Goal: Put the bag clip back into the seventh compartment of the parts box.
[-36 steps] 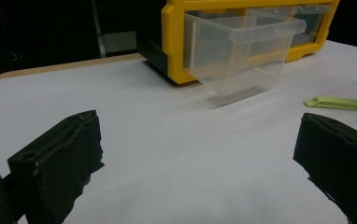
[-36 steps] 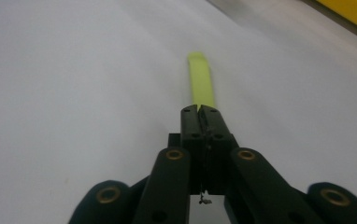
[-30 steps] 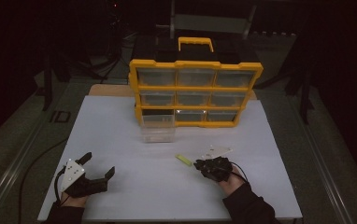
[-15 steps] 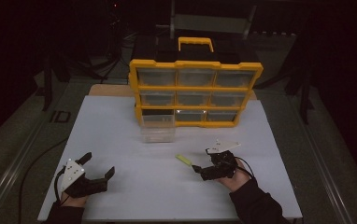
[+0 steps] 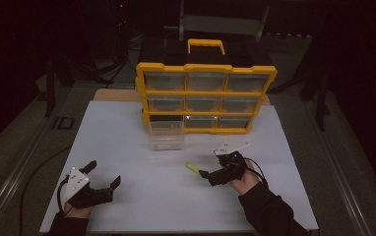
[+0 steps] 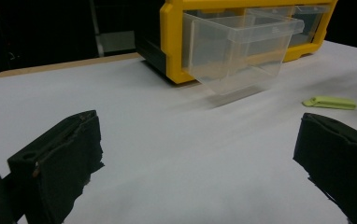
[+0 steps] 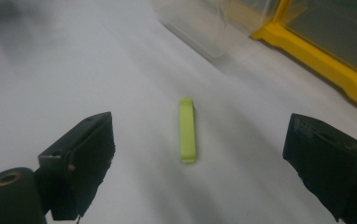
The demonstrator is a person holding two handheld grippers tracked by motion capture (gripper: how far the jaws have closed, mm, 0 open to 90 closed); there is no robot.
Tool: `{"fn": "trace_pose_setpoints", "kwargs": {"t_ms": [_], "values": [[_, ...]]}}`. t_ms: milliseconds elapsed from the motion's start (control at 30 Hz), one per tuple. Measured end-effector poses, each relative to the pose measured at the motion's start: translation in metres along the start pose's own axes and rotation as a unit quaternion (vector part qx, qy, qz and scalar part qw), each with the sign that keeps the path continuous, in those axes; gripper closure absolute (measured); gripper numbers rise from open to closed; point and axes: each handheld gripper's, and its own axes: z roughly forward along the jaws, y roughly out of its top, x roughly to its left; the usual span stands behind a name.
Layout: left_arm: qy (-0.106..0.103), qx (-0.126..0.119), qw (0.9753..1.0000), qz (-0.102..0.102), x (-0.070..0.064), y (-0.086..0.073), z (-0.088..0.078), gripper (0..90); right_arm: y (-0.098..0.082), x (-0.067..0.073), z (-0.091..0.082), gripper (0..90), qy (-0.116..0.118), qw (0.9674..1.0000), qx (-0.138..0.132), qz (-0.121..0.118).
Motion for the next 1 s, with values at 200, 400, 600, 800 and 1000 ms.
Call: {"fn": "trace_pose_setpoints", "kwargs": {"t_ms": [200,400,600,800,1000], "values": [[0.000,-0.001,1.0000,-0.001,0.000,0.000,0.000,1.0,0.012,-0.004,0.000,9.3,0.015,0.9998,-0.008,-0.014],[0.000,-0.002,1.0000,-0.002,0.000,0.000,0.000,1.0,0.022,-0.008,0.003,9.3,0.026,0.9994,-0.009,-0.021],[0.000,-0.001,1.0000,0.000,0.001,0.000,-0.001,1.0,0.029,-0.009,0.012,9.3,0.032,0.9991,-0.005,-0.029],[-0.001,-0.002,1.0000,-0.001,0.001,0.000,-0.001,1.0,0.032,-0.011,0.024,13.3,0.048,0.9984,0.005,-0.030],[-0.001,-0.003,1.0000,-0.001,0.001,0.000,-0.001,1.0,0.035,-0.012,0.034,13.0,0.055,0.9980,0.014,-0.028]]}}
